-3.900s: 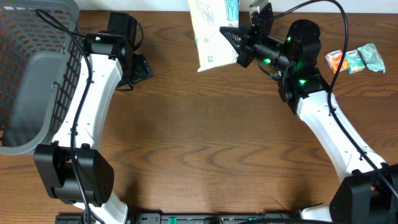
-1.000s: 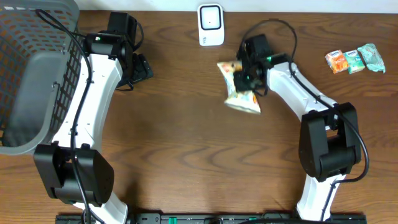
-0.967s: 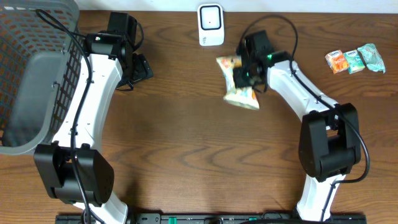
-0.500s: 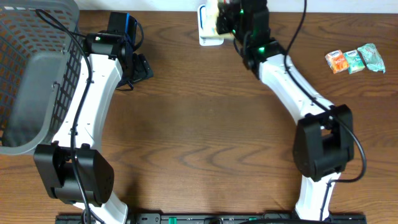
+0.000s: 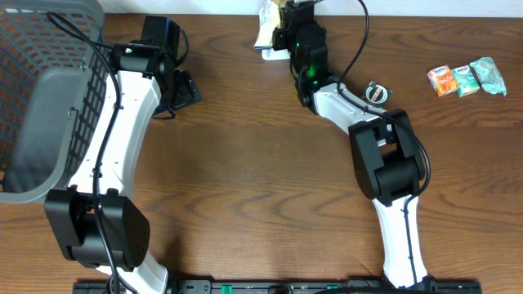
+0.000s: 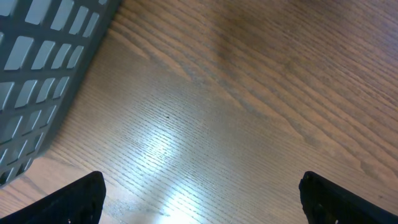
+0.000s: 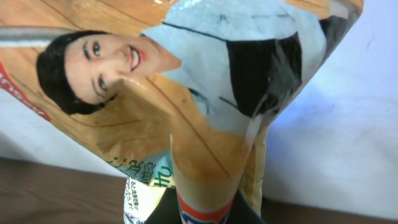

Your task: Scan the item barcode

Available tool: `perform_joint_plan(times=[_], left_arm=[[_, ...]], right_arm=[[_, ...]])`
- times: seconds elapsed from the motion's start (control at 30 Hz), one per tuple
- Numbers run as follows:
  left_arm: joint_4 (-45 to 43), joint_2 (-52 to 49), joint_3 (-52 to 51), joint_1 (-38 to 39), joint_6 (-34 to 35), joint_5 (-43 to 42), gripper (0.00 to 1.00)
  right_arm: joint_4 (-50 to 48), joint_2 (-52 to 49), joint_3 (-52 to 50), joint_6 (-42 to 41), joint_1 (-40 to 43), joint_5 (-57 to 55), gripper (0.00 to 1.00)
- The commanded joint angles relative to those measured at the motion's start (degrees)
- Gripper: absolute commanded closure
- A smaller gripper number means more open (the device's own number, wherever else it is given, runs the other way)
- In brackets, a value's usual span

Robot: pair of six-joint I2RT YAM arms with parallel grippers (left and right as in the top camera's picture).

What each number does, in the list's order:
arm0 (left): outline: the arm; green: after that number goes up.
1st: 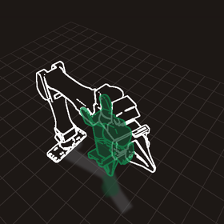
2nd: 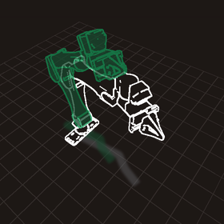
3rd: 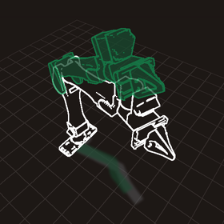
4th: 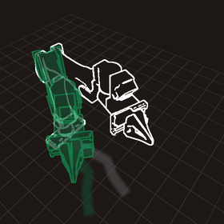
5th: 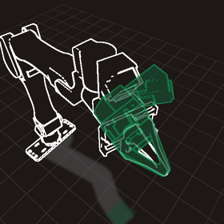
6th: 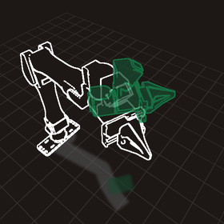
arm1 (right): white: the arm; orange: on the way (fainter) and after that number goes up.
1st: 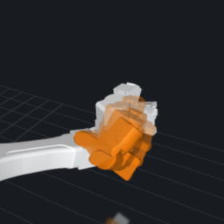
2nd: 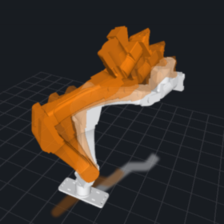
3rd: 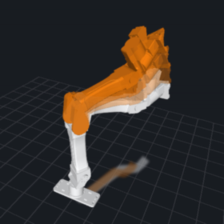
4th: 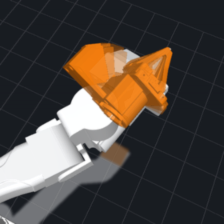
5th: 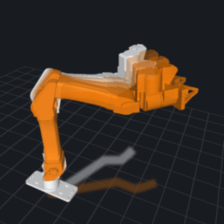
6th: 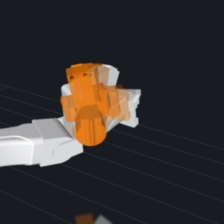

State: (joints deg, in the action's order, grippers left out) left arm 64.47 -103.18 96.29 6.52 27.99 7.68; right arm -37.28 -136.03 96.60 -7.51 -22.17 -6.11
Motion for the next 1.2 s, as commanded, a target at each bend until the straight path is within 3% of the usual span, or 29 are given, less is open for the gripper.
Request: perform_joint_plan(times=[0.0,0.4,0.57,0.83,0.87,0.9,0.97,1.17], left_arm=[[0.2,0.28,0.2,-0.2,-0.98,0.72,0.02],[0.2,0.28,0.2,-0.2,-0.98,0.72,0.02],[0.2,0.28,0.2,-0.2,-0.98,0.72,0.02],[0.2,0.28,0.2,-0.2,-0.98,0.72,0.02],[0.2,0.28,0.2,-0.2,-0.98,0.72,0.02],[0.2,0.28,0.2,-0.2,-0.98,0.72,0.02],[0.2,0.28,0.2,-0.2,-0.98,0.72,0.02],[0.2,0.28,0.2,-0.2,-0.98,0.72,0.02]], right_arm=[[-0.37,1.31,0.7,3.1,0.74,-1.29,0.99],[2.64,6.95,0.7,3.26,3.89,-8.98,0.99],[16.28,14.4,0.7,7.45,9.22,-11.61,0.99],[42.29,21.22,0.7,20.92,23.41,-19.71,0.99],[47.52,21.14,0.68,24.37,26.71,-21.05,0.82],[50.14,20.85,0.68,25.42,28.39,-20.87,0.51],[54.29,20.48,0.68,25.38,31.19,-20.04,0.01],[62.62,19.65,0.68,23.43,35.89,-16.44,0.01]])
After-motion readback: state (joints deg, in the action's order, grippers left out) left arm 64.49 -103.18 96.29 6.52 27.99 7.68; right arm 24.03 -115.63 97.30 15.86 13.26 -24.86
